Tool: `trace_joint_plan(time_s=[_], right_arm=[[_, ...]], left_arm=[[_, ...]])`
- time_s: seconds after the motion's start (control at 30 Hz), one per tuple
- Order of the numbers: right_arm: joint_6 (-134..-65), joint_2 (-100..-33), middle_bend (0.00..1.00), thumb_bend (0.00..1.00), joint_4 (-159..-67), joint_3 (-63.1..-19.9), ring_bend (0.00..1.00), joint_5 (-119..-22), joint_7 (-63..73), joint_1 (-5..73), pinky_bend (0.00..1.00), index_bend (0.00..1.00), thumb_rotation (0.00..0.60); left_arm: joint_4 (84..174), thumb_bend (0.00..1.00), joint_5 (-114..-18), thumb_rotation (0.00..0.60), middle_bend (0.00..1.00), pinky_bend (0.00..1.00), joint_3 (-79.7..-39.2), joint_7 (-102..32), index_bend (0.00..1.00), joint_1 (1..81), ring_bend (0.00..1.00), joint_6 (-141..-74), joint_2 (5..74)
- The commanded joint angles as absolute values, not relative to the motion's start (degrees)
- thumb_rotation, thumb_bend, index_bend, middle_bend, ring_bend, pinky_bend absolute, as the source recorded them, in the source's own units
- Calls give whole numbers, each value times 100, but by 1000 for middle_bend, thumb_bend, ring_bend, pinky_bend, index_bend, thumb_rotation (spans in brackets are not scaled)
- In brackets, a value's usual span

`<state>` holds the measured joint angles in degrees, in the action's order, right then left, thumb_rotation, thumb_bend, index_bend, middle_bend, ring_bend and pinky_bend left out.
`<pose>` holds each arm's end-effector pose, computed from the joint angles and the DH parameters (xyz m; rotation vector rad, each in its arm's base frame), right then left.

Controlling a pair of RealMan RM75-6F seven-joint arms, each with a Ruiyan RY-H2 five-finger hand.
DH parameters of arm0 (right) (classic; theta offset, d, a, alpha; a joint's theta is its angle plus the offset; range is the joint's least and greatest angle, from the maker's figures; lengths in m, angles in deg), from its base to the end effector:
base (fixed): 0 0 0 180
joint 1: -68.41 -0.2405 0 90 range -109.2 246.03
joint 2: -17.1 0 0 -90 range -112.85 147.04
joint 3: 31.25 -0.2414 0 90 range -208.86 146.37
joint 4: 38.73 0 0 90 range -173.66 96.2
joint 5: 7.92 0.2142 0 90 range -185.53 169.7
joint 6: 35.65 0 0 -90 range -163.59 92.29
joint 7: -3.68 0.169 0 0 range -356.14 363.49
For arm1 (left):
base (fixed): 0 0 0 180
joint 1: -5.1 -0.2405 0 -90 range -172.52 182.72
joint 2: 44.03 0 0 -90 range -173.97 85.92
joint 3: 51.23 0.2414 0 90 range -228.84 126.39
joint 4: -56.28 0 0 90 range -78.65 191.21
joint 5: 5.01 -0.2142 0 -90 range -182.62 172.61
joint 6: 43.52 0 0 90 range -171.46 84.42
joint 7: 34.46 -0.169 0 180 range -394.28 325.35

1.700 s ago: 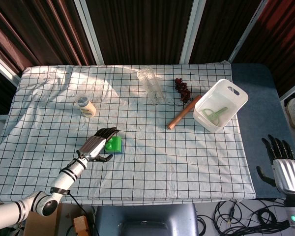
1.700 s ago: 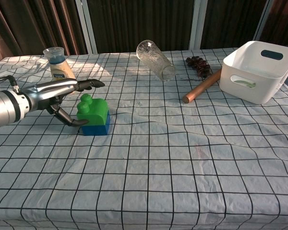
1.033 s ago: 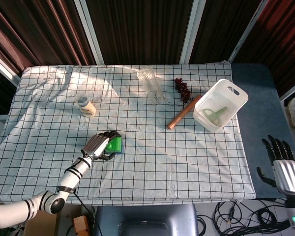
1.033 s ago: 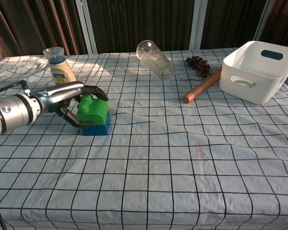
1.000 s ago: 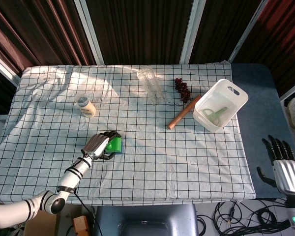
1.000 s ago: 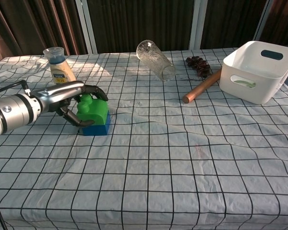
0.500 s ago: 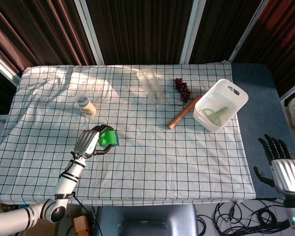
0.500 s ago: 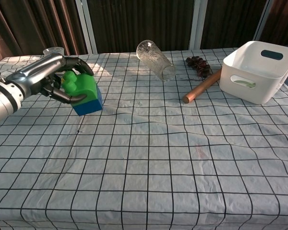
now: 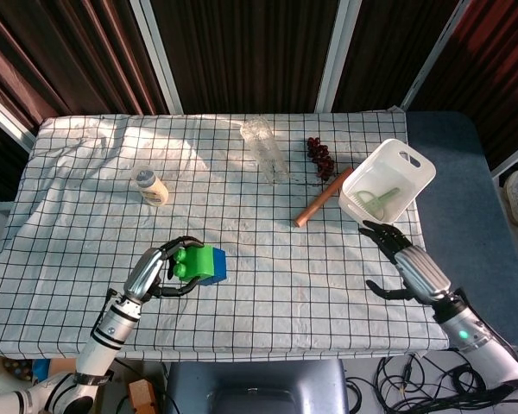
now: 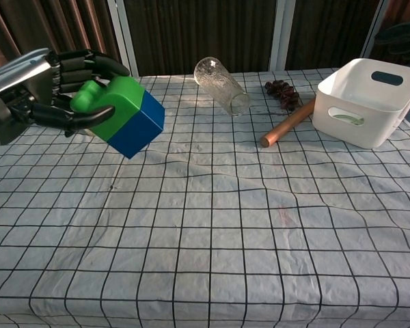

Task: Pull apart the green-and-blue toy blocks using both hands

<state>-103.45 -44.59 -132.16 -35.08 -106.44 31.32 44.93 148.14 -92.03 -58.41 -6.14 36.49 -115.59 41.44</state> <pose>-0.2093 -0.2794 0.1026 1.7994 -1.2033 1.2647 -0.1213 0.2997 0.0161 -1.5539 -1.4938 -1.7021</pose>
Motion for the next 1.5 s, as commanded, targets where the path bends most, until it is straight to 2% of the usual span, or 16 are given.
trace_joint_plan(time_s=[0.03, 0.23, 0.4, 0.6, 0.9, 1.17, 1.5], right_arm=[[-9222, -4534, 0, 241, -14023, -3976, 0, -10271, 2784, 3559, 0, 0, 600], [-8202, -4696, 5, 242, -14334, -4264, 0, -9541, 3673, 2827, 0, 0, 600], [-7763, -4971, 15, 241, -14171, -4384, 0, -9242, 4073, 2423, 0, 0, 600], [-7711, -5322, 41, 241, -14088, -4475, 0, -8898, 3973, 2223, 0, 0, 600], [-7357, -5735, 42, 241, -13729, -4332, 0, -8493, 3296, 1918, 0, 0, 600], [-7525, -6089, 55, 241, -13653, -4344, 0, -8055, 2735, 1870, 12, 0, 600], [-7513, -6408, 86, 239, -13503, -4432, 0, -7876, 2802, 1820, 36, 2, 600]], left_arm=[[14800, 682, -9231, 600, 692, 792, -5870, -587, 671, 3700, 654, -11528, 4188], [14804, 683, -9330, 600, 692, 792, -5906, -558, 672, 3762, 654, -11546, 4222], [14763, 681, -9288, 600, 693, 792, -5948, -684, 671, 3838, 654, -11463, 4302], [14682, 682, -9239, 600, 693, 792, -5992, -714, 672, 3891, 654, -11425, 4406], [14680, 682, -9239, 600, 694, 792, -5996, -763, 672, 3907, 654, -11440, 4425], [14727, 683, -9288, 600, 695, 792, -5966, -739, 673, 3891, 654, -11491, 4398], [14706, 683, -9268, 600, 695, 792, -5957, -750, 675, 3906, 654, -11465, 4421]])
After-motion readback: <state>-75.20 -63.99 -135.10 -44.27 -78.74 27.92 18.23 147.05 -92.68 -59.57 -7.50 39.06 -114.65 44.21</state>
